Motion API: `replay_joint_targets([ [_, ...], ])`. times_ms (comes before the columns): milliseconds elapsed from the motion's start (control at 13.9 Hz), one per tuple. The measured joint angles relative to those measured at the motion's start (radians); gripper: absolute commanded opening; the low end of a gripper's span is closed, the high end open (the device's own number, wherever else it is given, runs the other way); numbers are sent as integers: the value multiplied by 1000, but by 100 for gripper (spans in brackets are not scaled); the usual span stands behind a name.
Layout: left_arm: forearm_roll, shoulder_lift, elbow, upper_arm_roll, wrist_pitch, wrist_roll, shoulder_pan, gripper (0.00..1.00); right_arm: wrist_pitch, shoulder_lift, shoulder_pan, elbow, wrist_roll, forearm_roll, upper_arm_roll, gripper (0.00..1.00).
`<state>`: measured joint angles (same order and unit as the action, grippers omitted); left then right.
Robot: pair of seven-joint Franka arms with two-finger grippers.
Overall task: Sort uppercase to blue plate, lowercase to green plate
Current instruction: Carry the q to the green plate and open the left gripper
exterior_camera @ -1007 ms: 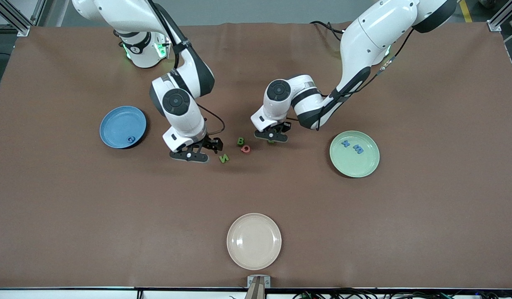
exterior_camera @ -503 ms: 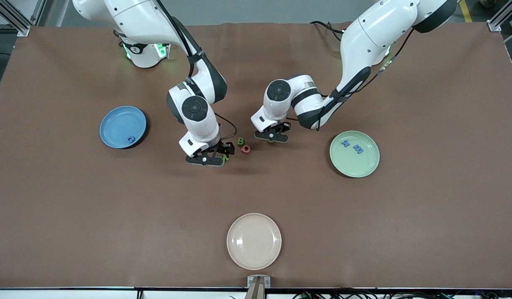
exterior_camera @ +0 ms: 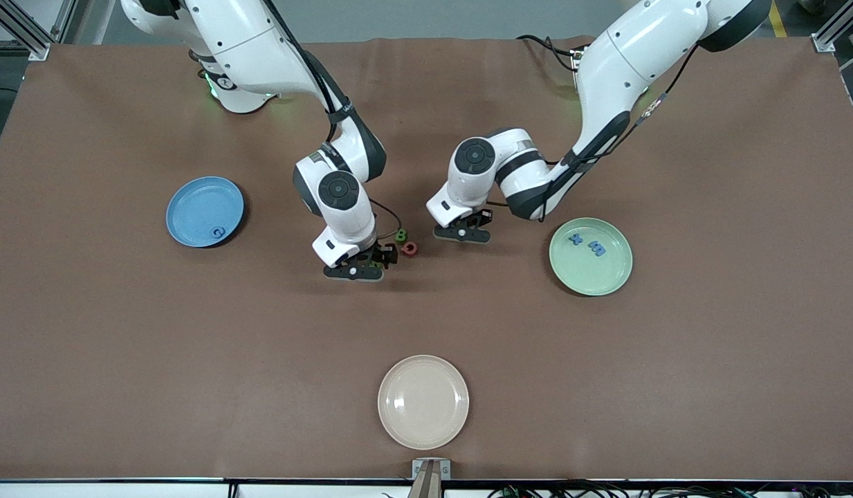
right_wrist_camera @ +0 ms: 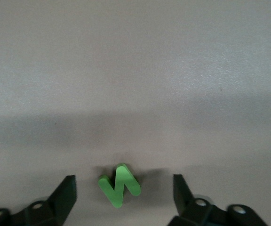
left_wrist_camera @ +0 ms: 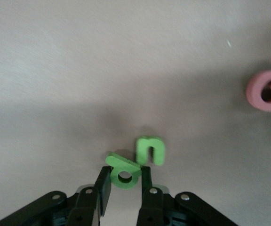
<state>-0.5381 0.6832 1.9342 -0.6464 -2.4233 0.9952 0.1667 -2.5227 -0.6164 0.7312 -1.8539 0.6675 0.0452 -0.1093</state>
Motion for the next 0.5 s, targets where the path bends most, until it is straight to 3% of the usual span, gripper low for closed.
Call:
replay_joint_targets([
  [216, -1, -70, 64, -40, 5, -22, -82, 14, 1, 0, 0, 1, -6, 0, -1, 80],
  [503, -1, -140, 173, -188, 15, -115, -348, 14, 3, -12, 0, 1, -6, 1, 0, 79],
])
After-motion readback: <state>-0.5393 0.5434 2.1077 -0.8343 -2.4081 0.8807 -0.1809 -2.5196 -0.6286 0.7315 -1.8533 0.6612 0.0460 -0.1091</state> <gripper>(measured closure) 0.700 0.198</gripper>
